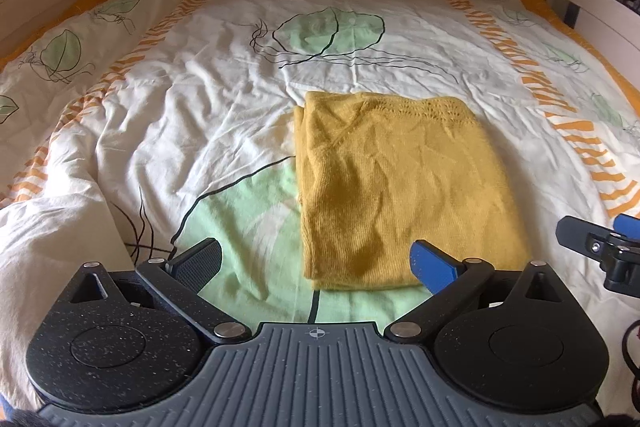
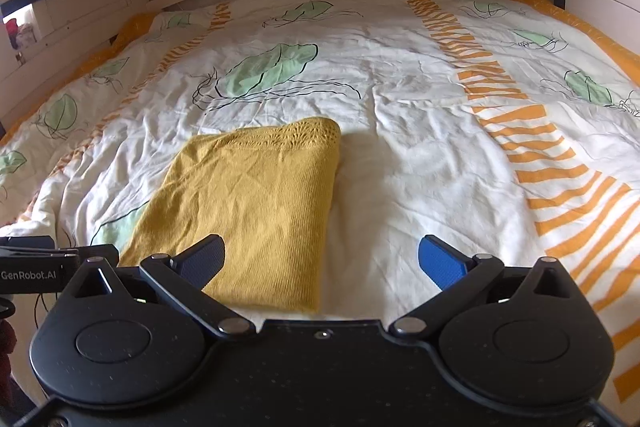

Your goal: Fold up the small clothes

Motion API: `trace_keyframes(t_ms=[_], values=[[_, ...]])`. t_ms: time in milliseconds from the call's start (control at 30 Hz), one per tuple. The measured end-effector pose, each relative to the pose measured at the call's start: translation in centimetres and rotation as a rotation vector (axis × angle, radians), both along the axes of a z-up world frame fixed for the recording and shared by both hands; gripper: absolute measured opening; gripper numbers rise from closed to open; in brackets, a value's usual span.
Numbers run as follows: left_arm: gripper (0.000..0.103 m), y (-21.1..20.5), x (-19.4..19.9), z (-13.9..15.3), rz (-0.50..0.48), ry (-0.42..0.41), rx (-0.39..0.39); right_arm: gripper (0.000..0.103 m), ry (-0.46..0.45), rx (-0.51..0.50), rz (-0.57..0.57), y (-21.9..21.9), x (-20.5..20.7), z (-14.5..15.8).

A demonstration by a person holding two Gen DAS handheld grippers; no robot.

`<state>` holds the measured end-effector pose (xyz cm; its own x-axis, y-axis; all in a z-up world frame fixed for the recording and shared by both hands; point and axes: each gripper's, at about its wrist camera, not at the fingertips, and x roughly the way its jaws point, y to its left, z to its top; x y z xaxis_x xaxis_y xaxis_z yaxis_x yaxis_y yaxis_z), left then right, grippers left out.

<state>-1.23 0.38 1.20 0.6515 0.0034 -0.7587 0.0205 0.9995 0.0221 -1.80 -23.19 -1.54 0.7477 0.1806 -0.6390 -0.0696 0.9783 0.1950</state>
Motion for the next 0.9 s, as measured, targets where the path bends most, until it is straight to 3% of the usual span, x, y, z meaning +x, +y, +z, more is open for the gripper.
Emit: trace_keyframes(t_ms=[167, 467, 900], values=[[0.101, -0.2, -1.0, 0.0, 0.017, 0.005, 0.051, 0.103, 0.013, -0.024, 0.006, 0.2, -1.1, -0.2], [0.101, 0.2, -1.7, -0.3, 0.030, 0.052, 0.021, 0.103, 0.006, -0.066, -0.040, 0.7, -2.3, 0.4], [0.101, 0.8, -1.5, -1.1, 0.039, 0.103, 0.022, 0.102, 0.135, -0.021, -0.030, 1.1, -1.8, -0.4]])
